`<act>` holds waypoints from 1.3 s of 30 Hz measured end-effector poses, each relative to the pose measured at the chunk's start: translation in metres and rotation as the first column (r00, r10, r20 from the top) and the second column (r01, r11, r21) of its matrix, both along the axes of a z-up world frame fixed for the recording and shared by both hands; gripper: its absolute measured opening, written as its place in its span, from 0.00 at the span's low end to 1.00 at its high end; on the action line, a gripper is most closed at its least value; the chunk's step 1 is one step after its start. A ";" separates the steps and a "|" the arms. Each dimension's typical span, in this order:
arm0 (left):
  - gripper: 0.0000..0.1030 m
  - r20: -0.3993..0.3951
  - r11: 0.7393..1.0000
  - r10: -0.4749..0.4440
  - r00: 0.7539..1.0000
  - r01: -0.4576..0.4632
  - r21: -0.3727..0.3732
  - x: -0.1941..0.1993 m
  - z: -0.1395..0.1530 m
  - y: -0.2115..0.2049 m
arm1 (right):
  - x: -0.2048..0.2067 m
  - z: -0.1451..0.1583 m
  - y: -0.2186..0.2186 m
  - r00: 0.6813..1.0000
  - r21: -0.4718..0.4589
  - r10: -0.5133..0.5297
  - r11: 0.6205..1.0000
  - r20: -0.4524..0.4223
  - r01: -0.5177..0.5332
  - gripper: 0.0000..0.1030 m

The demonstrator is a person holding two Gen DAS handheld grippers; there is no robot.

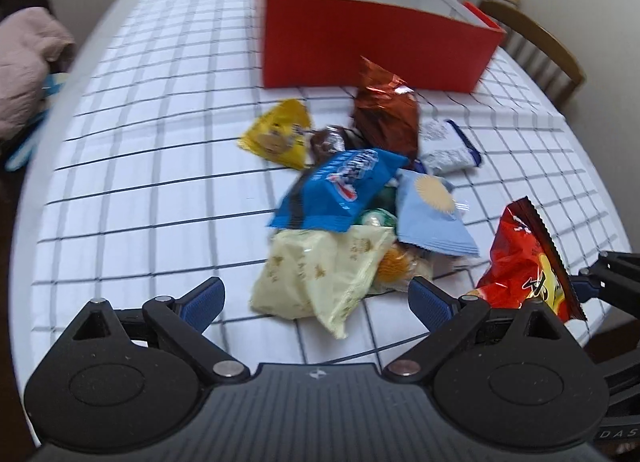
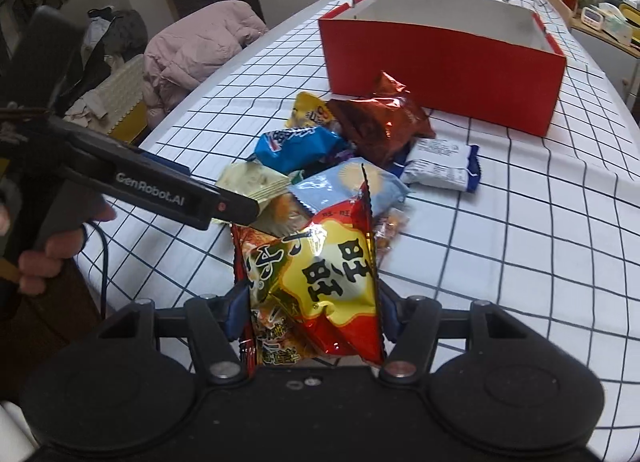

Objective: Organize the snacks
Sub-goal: 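Grasp the red-yellow chip bag with the right tool while the left tool grasps the pale yellow bag, then carry the chip bag with the right tool while the left tool carries the pale bag into the box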

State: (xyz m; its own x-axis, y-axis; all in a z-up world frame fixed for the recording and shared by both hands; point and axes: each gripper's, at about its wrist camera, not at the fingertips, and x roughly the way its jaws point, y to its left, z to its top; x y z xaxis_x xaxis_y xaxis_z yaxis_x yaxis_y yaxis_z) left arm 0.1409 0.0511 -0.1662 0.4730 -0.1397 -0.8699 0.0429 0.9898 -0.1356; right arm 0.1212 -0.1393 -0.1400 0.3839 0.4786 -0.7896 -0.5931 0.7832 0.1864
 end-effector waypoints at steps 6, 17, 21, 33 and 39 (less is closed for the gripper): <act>0.95 -0.060 0.998 0.021 0.998 -0.025 -0.065 0.020 -0.016 0.020 | 0.001 0.002 -0.003 1.000 -0.003 -0.019 1.000 0.012 0.019 0.59; 0.68 -0.082 0.988 0.088 0.993 -0.097 -0.120 0.022 -0.023 0.030 | 0.004 0.007 -0.008 0.999 -0.013 -0.048 0.999 0.022 0.049 0.59; 0.60 -0.087 0.981 0.148 0.985 -0.158 -0.114 0.017 -0.022 0.033 | 0.003 0.010 -0.011 0.997 -0.016 -0.066 0.998 0.027 0.067 0.59; 0.57 -0.034 0.957 0.251 0.967 -0.254 -0.140 -0.030 0.005 0.036 | 0.002 0.043 -0.023 0.987 -0.001 -0.122 0.992 0.101 0.122 0.59; 0.57 0.040 0.958 0.260 0.965 -0.252 -0.137 -0.037 0.046 0.028 | 0.016 0.064 -0.030 0.983 0.031 -0.144 0.989 0.118 0.142 0.59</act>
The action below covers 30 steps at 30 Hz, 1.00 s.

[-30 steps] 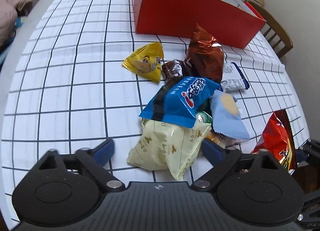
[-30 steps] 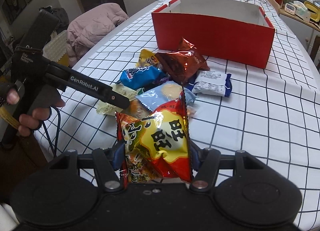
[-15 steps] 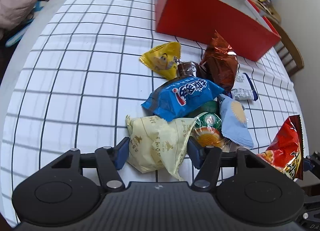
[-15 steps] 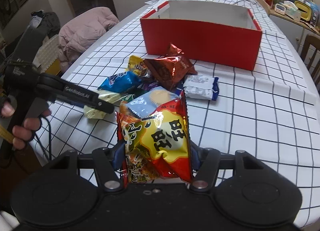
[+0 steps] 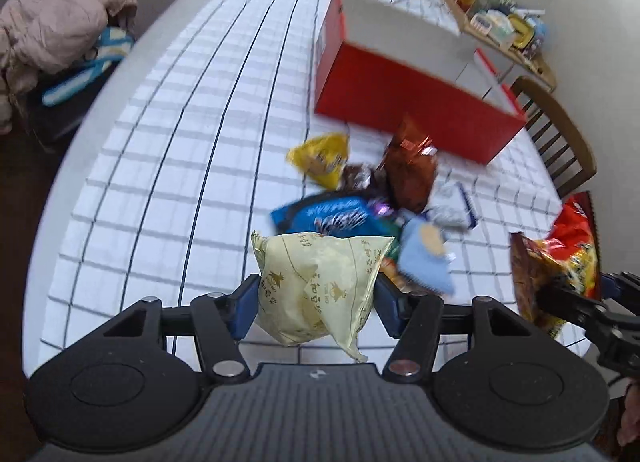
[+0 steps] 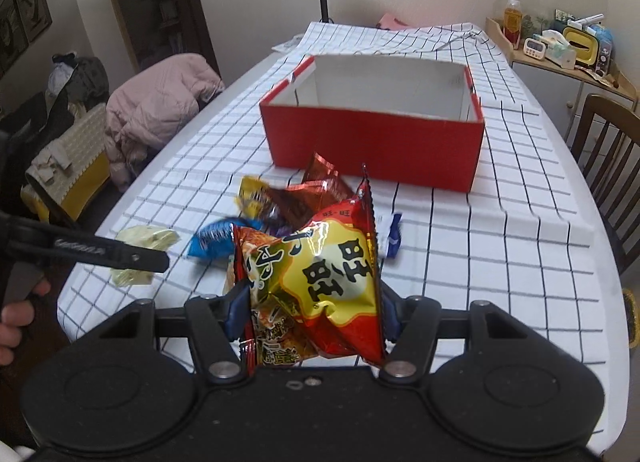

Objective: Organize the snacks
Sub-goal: 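Carry the chip bag with the right tool while the left tool carries the pale bag into the box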

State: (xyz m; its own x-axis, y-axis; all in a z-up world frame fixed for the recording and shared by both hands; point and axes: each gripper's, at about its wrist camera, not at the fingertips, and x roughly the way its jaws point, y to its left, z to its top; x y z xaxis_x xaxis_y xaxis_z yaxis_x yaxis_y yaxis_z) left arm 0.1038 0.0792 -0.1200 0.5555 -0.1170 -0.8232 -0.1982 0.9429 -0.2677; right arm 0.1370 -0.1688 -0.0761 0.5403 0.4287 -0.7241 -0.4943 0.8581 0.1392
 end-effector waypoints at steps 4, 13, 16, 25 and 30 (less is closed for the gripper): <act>0.57 0.032 0.999 -0.012 0.999 0.011 0.033 0.009 0.026 -0.009 | 0.015 0.016 -0.002 1.000 0.022 -0.010 1.000 0.026 0.009 0.59; 0.58 0.065 0.996 -0.039 0.997 0.033 0.083 0.064 0.064 -0.030 | 0.078 0.048 -0.003 0.997 0.051 -0.025 0.998 0.078 0.021 0.59; 0.58 0.073 0.993 -0.039 0.997 0.031 0.114 0.090 0.073 -0.036 | 0.103 0.055 -0.003 0.995 0.057 -0.037 0.998 0.088 0.032 0.59; 0.58 0.088 0.982 -0.027 0.996 0.009 0.190 0.177 0.095 -0.047 | 0.180 0.061 0.000 0.994 0.065 -0.047 0.997 0.094 0.041 0.59; 0.58 0.076 0.972 -0.019 0.997 0.001 0.233 0.227 0.096 -0.055 | 0.218 0.052 0.006 0.996 0.041 -0.034 0.999 0.078 0.031 0.59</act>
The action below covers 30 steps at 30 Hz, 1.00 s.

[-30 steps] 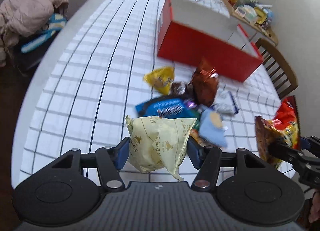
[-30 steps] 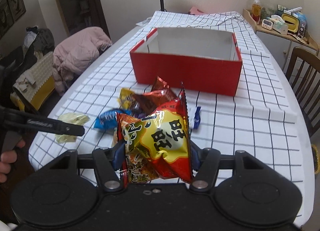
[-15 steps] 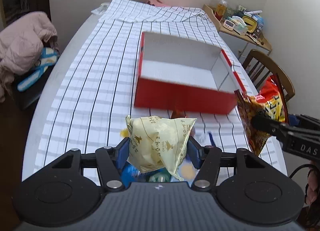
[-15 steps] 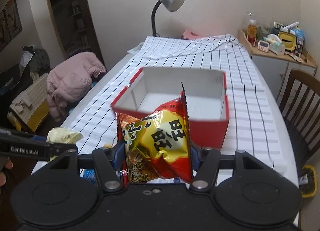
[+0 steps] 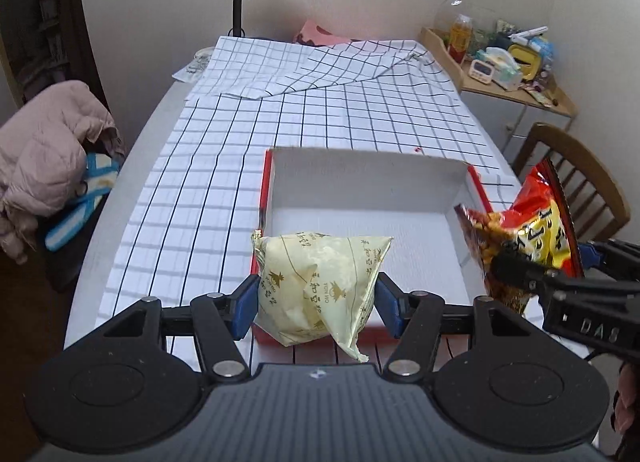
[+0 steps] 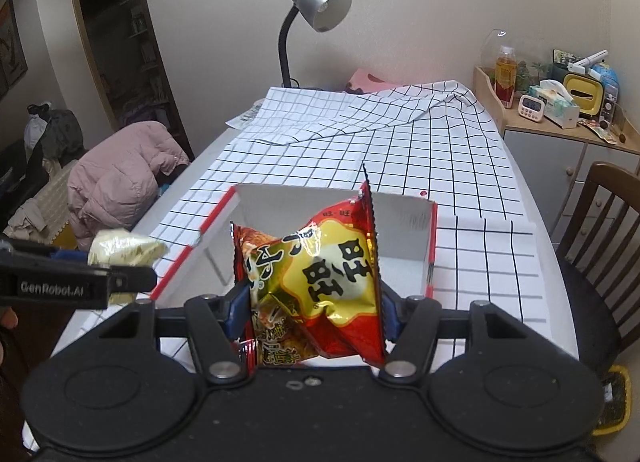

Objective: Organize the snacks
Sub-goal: 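Carry the chip bag with the right tool while the left tool carries the pale bag into the box, then open both tools to drop the bags in the box and withdraw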

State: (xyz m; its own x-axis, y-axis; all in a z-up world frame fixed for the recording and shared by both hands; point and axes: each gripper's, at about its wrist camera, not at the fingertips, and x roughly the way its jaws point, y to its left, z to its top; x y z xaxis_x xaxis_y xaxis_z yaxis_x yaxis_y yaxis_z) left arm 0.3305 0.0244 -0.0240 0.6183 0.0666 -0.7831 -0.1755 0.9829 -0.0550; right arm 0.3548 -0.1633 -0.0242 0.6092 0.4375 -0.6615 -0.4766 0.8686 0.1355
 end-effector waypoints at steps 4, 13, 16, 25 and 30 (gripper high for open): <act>0.59 -0.035 1.000 0.014 0.999 -0.014 0.011 0.033 -0.013 -0.003 | 0.028 -0.011 0.006 1.000 -0.035 0.009 0.999 -0.004 -0.009 0.59; 0.59 -0.121 0.999 0.038 0.992 -0.033 0.038 0.089 -0.051 -0.009 | 0.072 -0.043 0.019 0.996 -0.080 0.060 0.995 -0.069 -0.066 0.59; 0.59 -0.154 0.999 0.044 0.987 -0.039 0.037 0.098 -0.066 -0.011 | 0.080 -0.056 0.022 0.992 -0.095 0.081 0.991 -0.101 -0.090 0.59; 0.59 -0.255 0.998 0.023 0.967 -0.009 0.059 0.113 -0.103 -0.024 | 0.085 -0.088 0.033 0.976 -0.168 0.146 0.971 -0.159 -0.173 0.59; 0.60 -0.296 0.999 0.028 0.955 -0.014 0.049 0.114 -0.114 -0.024 | 0.082 -0.094 0.039 0.972 -0.203 0.168 0.959 -0.163 -0.200 0.61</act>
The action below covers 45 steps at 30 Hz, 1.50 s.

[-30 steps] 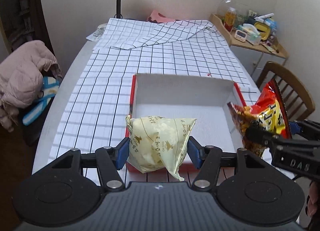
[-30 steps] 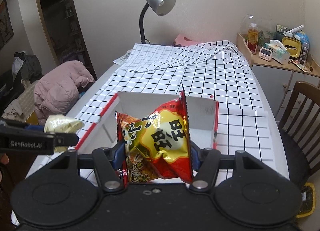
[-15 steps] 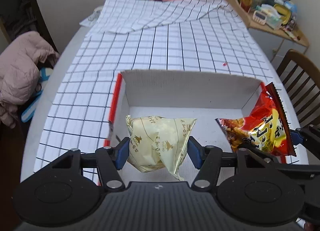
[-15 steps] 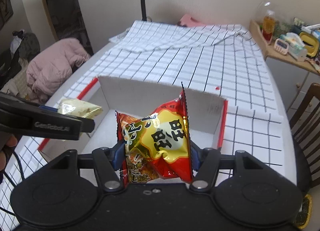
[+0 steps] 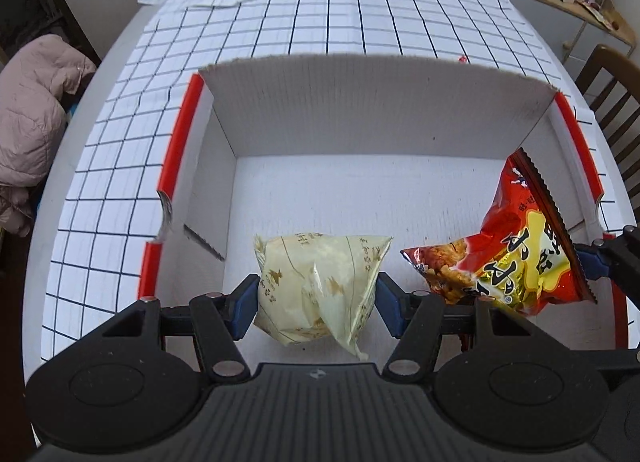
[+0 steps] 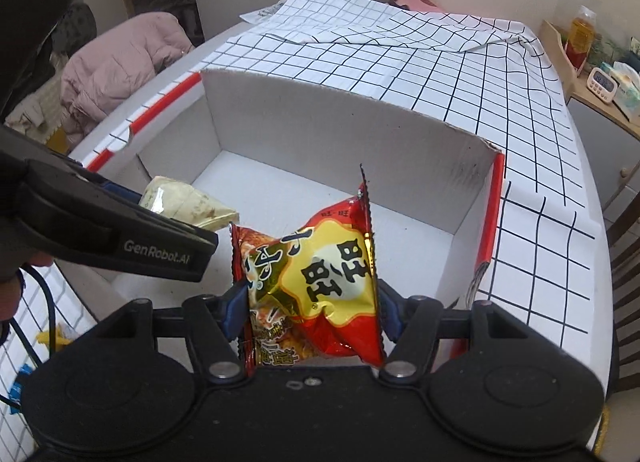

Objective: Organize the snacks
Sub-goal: 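Open both tools to drop the bags in the box and withdraw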

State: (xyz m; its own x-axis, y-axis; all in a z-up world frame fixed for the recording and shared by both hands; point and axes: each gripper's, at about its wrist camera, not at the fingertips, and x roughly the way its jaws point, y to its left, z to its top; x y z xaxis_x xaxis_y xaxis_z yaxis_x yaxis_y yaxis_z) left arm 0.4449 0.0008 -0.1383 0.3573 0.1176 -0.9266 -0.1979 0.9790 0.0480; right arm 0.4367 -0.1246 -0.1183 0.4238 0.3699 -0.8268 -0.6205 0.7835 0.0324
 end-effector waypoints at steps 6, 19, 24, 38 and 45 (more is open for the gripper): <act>0.60 -0.029 1.000 0.013 0.999 -0.013 -0.006 -0.002 -0.006 0.000 | 0.001 -0.003 0.006 1.000 -0.028 0.015 0.999 0.016 -0.015 0.69; 0.61 0.059 0.999 0.001 0.998 0.001 -0.037 -0.031 0.028 0.006 | -0.016 0.026 -0.014 0.998 0.033 -0.042 0.999 0.047 0.041 0.81; 0.61 0.112 0.999 -0.015 0.994 0.021 -0.050 -0.052 0.051 0.002 | -0.032 0.043 -0.020 0.995 0.063 -0.075 0.995 0.062 0.071 0.84; 0.61 0.245 0.994 -0.079 0.966 0.096 -0.055 -0.124 0.103 0.003 | -0.106 0.089 -0.026 0.983 0.141 -0.125 0.984 0.134 0.106 0.89; 0.61 0.295 0.991 -0.094 0.951 0.118 -0.065 -0.164 0.119 0.006 | -0.149 0.107 -0.026 0.975 0.186 -0.146 0.976 0.169 0.114 0.94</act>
State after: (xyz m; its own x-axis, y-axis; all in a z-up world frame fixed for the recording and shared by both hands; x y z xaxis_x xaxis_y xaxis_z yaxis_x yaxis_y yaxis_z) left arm 0.2807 0.0065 -0.0189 0.6190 -0.0065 -0.7854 -0.0859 0.9934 -0.0759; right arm 0.2879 -0.1509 -0.0113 0.6143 0.4328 -0.6598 -0.5218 0.8500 0.0717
